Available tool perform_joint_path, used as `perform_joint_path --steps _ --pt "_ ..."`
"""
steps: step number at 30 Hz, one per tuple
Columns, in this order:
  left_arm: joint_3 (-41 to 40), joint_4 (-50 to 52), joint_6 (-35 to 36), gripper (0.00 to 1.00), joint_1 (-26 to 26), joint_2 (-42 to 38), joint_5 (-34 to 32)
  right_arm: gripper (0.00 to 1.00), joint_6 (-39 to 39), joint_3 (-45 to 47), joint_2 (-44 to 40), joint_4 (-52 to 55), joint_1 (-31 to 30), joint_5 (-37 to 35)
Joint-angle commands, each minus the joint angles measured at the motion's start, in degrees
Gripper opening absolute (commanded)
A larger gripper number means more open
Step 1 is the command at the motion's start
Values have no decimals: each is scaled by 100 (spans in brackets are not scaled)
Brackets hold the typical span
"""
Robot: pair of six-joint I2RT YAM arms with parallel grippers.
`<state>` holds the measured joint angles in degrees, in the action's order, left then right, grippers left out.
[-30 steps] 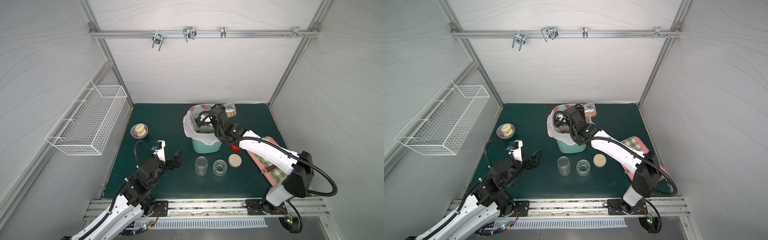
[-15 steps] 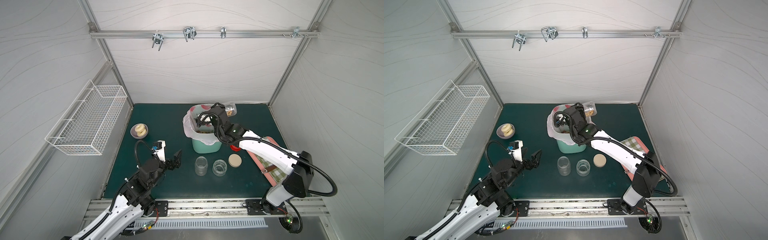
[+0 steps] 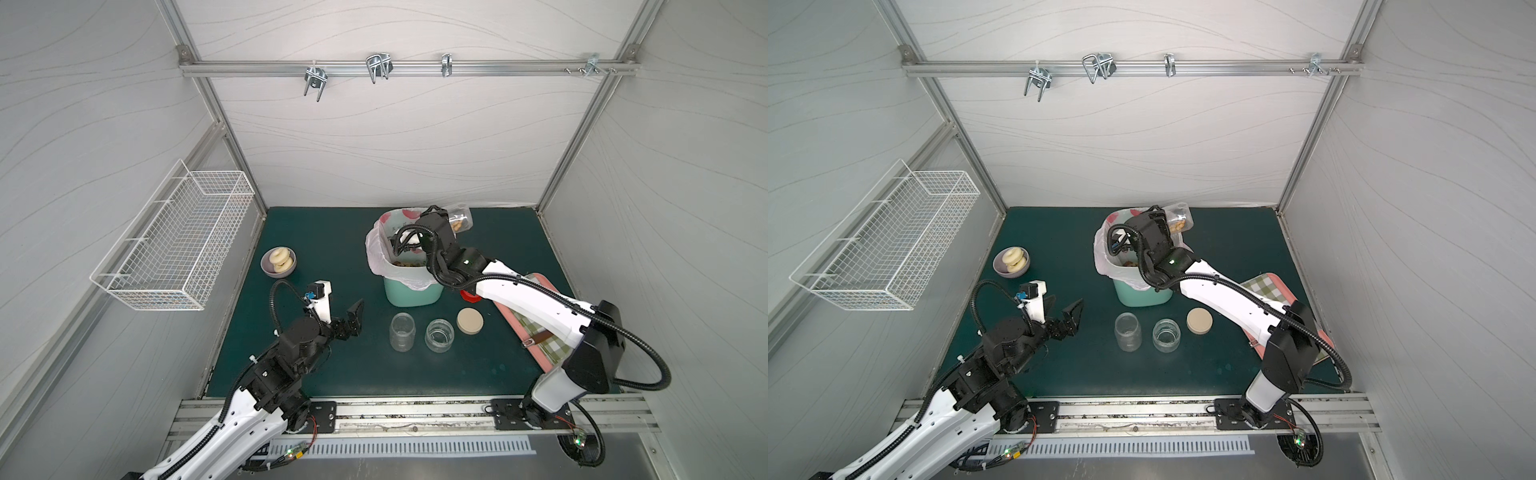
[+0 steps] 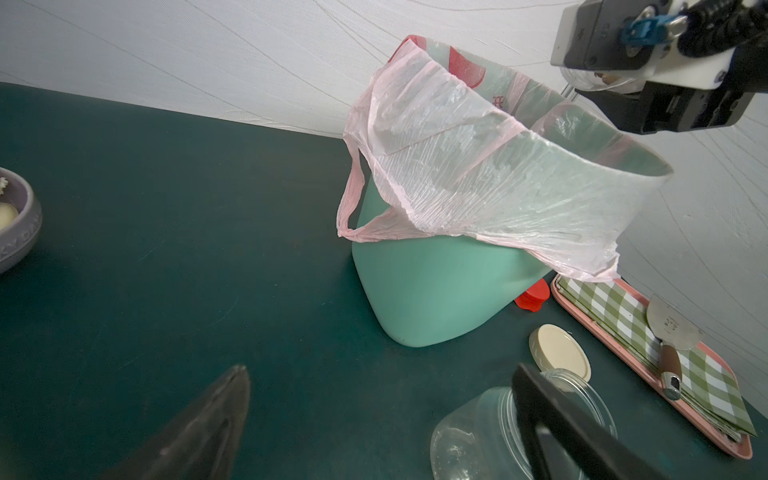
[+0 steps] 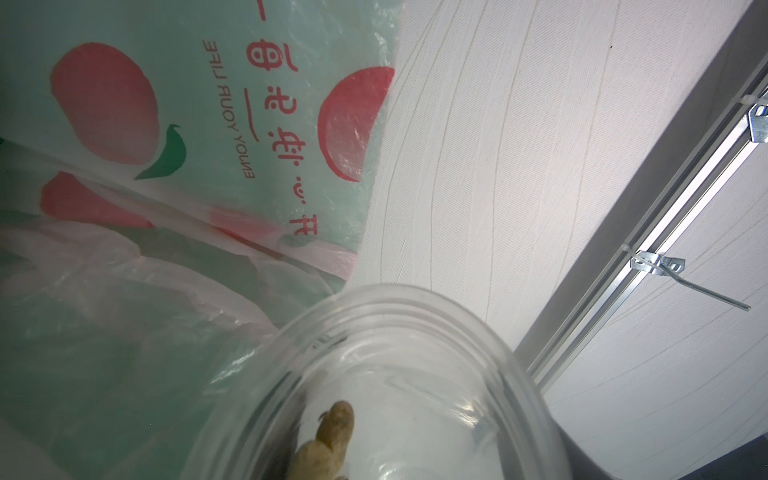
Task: Empty moldy peanuts from jars
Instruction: Pour the moldy peanuts from the jar into the trash bin.
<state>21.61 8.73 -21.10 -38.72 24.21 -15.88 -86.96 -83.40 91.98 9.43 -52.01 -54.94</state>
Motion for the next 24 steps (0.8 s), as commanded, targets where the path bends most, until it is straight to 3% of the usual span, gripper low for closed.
perform_joint_path --steps 1,24 --pt "33 -152 54 99 31 5 -90 2 -231 17 55 -258 -11 -171" --pt "54 -143 92 99 29 71 -108 2 -418 69 122 -275 15 -315"
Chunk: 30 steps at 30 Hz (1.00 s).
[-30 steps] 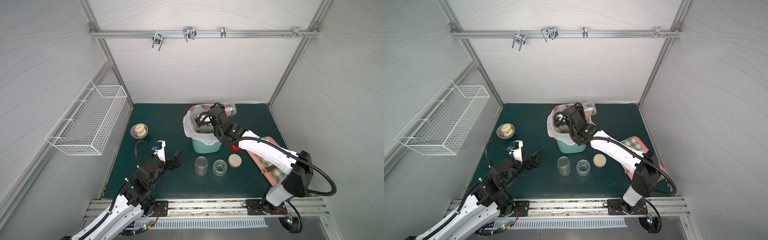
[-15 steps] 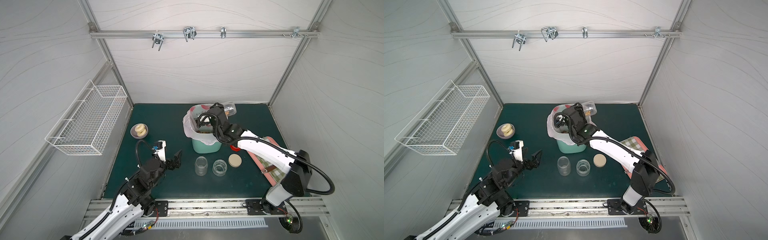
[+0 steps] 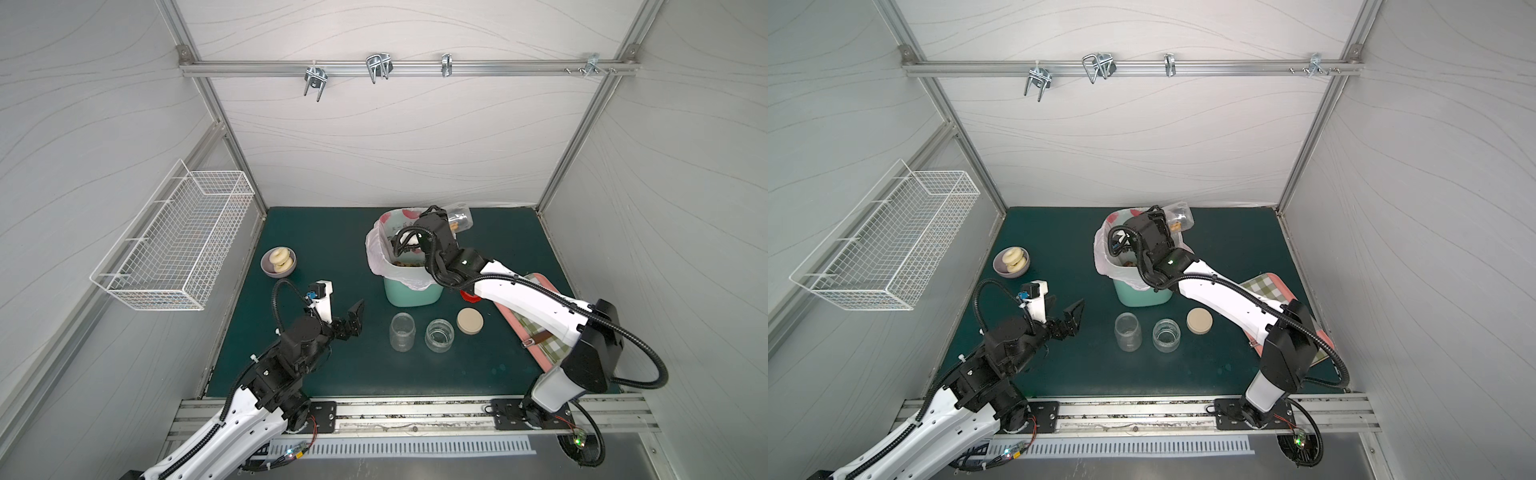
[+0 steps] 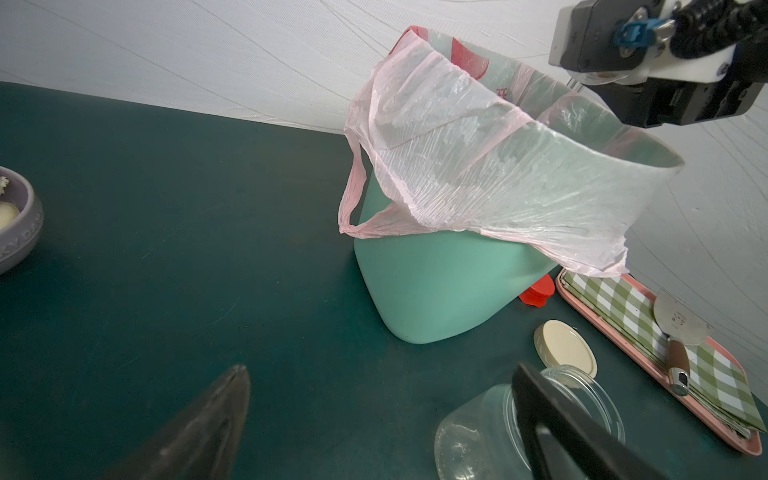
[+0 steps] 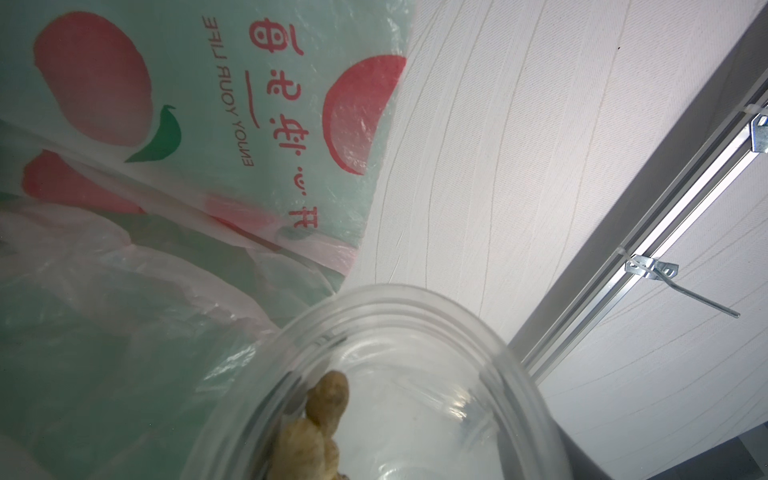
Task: Empty moldy peanuts from jars
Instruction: Pour the moldy peanuts from the jar into the trash bin.
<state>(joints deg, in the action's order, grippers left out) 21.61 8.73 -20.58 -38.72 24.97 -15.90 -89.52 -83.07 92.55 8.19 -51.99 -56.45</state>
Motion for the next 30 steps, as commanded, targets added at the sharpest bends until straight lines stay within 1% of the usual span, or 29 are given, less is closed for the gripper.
perform_joint_path --steps 1,11,13,16,23,30 --pt "54 -132 38 99 32 -10 -109 2 -178 44 69 -143 13 -174" --pt "54 -113 41 99 31 -29 -106 0 -467 -2 162 -267 -26 -380" --pt "46 -122 37 99 31 -37 -104 0 -283 -16 137 -186 -40 -262" --pt "54 -135 34 99 35 -23 -89 0 111 48 114 46 91 -63" --pt "19 -163 43 99 31 -54 -101 0 120 -78 10 56 15 -134" --pt "101 13 294 99 31 -41 -306 0 725 -513 245 572 22 -12"
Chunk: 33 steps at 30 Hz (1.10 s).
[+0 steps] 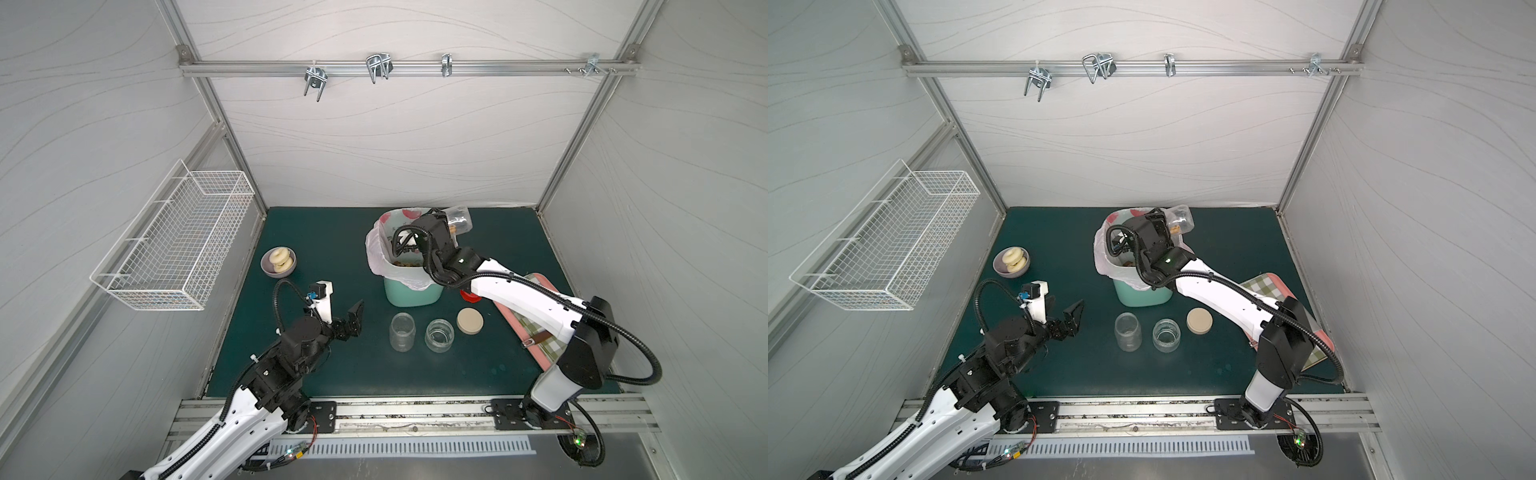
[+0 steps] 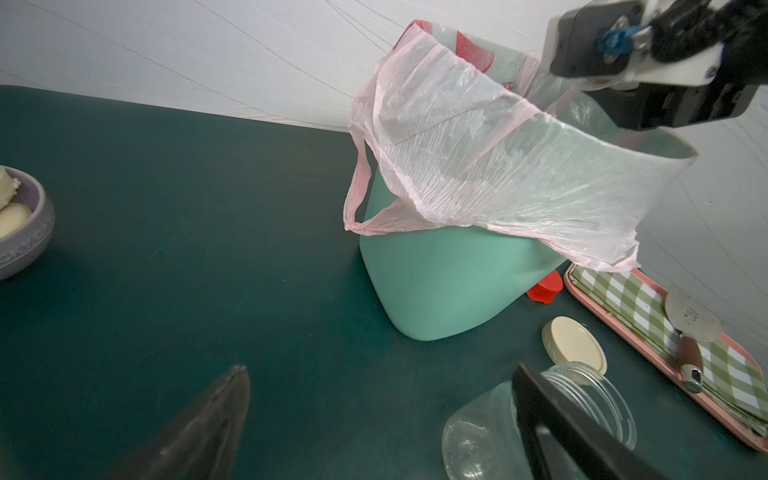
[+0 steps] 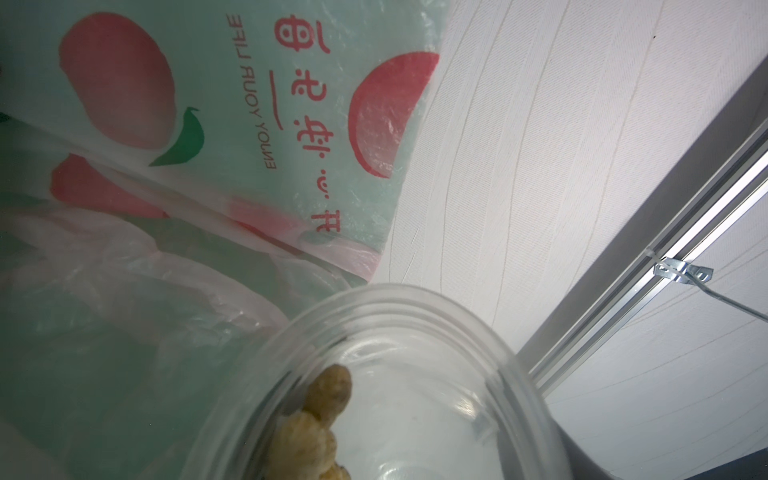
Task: Empty moldy peanuts from jars
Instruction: Pour the moldy peanuts from the jar into the trash bin.
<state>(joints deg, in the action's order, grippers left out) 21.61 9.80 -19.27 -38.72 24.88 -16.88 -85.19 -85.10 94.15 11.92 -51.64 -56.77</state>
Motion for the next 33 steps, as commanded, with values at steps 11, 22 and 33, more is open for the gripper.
perform_joint_path --steps 11,22,33 --pt "160 -212 248 99 31 179 -141 0 690 -331 20 443 4 217" --pt "116 -169 180 99 33 54 -149 0 877 -391 -180 372 13 382" --pt "99 -125 72 99 31 115 -60 0 1151 -298 -507 421 -57 587"
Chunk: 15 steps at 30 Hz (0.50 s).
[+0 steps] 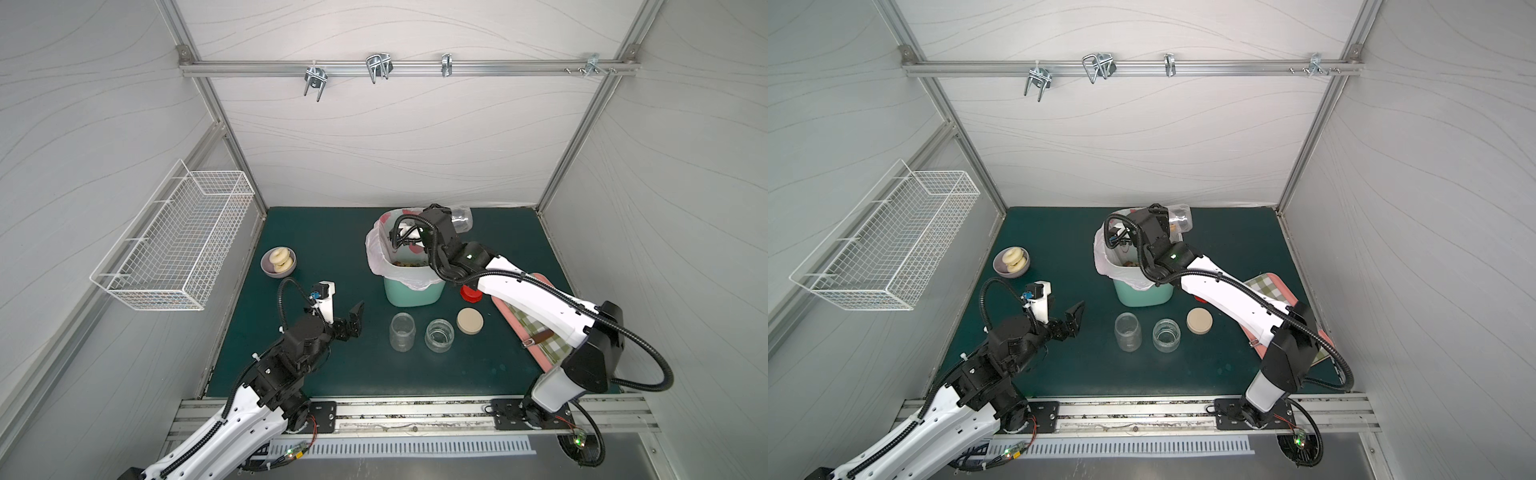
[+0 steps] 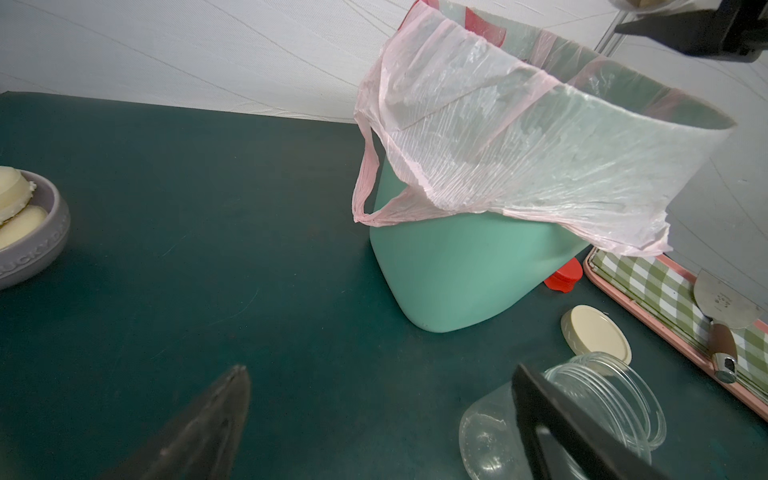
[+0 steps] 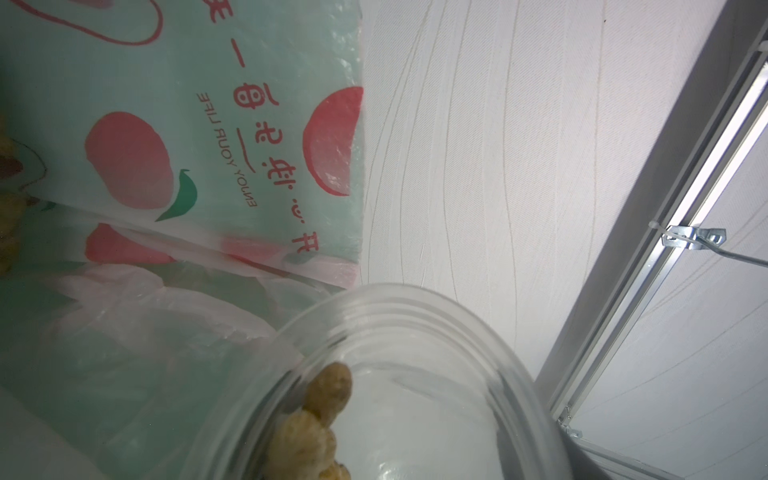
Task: Empty moldy peanuts from jars
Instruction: Pour the moldy peanuts from the jar into the trash bin.
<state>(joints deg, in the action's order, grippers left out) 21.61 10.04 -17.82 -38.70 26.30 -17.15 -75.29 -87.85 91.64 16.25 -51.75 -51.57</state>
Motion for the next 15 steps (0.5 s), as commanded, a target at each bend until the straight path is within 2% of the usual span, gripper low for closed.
perform_joint_path --steps 1,6,15 --pt "90 -143 -80 99 29 -46 -34 0 96 2 -227 -43 -35 20" --pt "71 -162 -90 99 29 -38 -43 0 -551 75 -15 -395 -20 -327" --pt "63 -31 -86 99 29 -138 -84 0 -1395 31 80 -662 -11 -540"
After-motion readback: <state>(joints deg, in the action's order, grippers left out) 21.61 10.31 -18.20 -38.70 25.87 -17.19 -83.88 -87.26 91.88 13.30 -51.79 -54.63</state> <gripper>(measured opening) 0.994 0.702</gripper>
